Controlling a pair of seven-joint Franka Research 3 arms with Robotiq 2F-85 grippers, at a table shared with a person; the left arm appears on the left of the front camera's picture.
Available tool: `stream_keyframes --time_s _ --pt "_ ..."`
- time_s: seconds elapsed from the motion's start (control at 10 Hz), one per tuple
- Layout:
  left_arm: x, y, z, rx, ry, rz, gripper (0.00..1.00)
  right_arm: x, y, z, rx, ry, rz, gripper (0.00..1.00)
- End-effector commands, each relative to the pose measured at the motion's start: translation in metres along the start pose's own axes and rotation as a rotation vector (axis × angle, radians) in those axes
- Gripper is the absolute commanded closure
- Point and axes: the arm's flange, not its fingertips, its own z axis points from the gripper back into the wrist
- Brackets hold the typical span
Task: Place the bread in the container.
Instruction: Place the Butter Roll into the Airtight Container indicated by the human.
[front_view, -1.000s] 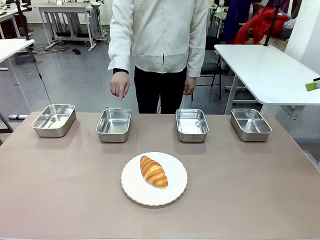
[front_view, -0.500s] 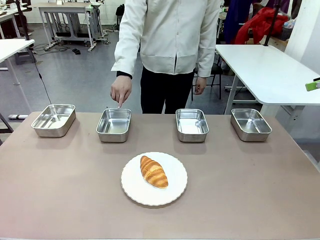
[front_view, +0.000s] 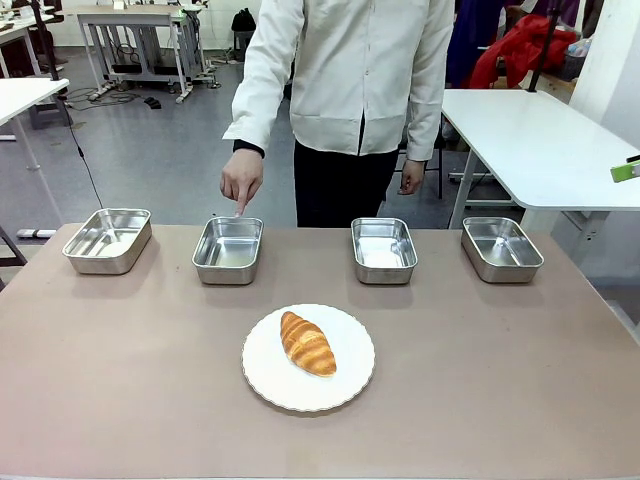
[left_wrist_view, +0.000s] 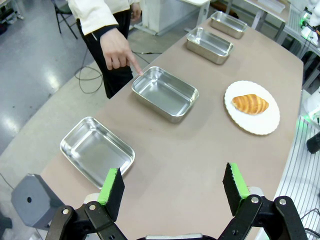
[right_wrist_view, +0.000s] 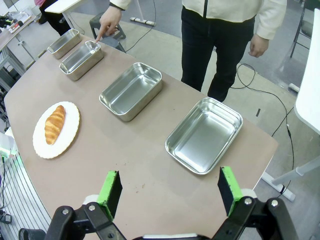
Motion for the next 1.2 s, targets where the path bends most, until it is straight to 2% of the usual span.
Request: stream_keyframes --time_s 0.0,1.0,1.1 --pt "0.001 -0.001 0.000 -0.005 -0.015 -0.008 0.00 0.002 -0.001 -0.001 0.005 -0.022 0.011 0.00" --pt "0.000 0.000 0.000 0.000 0.000 0.000 0.00 0.002 -0.001 -0.001 0.005 -0.022 0.011 0.00" --pt "0.014 -0.004 -0.004 0.024 0.027 0.034 0.00 0.002 -0.001 -0.001 0.005 -0.022 0.011 0.00"
